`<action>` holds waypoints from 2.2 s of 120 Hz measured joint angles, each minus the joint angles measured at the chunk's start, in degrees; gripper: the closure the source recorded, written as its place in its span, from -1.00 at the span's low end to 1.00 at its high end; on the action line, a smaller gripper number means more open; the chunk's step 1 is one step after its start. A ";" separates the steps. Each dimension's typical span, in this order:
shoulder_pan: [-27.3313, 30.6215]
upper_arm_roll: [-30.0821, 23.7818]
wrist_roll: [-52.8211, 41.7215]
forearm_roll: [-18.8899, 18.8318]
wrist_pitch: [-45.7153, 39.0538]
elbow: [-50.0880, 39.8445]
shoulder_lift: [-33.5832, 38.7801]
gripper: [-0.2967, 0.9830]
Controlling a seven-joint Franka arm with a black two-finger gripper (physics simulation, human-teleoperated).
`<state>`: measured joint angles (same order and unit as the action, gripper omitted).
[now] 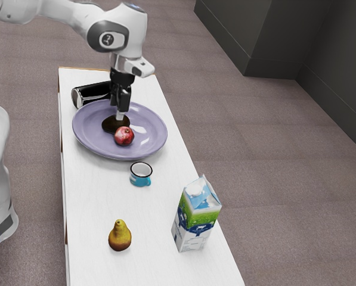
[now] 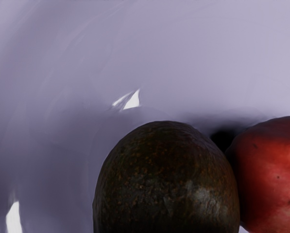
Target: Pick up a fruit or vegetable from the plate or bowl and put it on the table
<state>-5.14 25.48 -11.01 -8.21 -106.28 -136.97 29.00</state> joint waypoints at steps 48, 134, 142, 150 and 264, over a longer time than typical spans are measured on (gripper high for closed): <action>-0.39 0.01 0.21 0.86 -2.81 -3.23 -0.01 -0.54; -0.21 0.50 0.45 2.04 -5.06 -5.81 0.20 -0.45; -0.34 0.65 0.56 2.00 -5.18 -5.85 0.23 -0.29; -0.38 0.69 0.68 1.92 -5.27 -5.87 0.24 -0.11; -20.48 -2.28 2.49 -1.17 -6.18 9.15 2.21 0.08</action>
<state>-25.62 23.20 -8.52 -9.38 -112.47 -127.82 31.21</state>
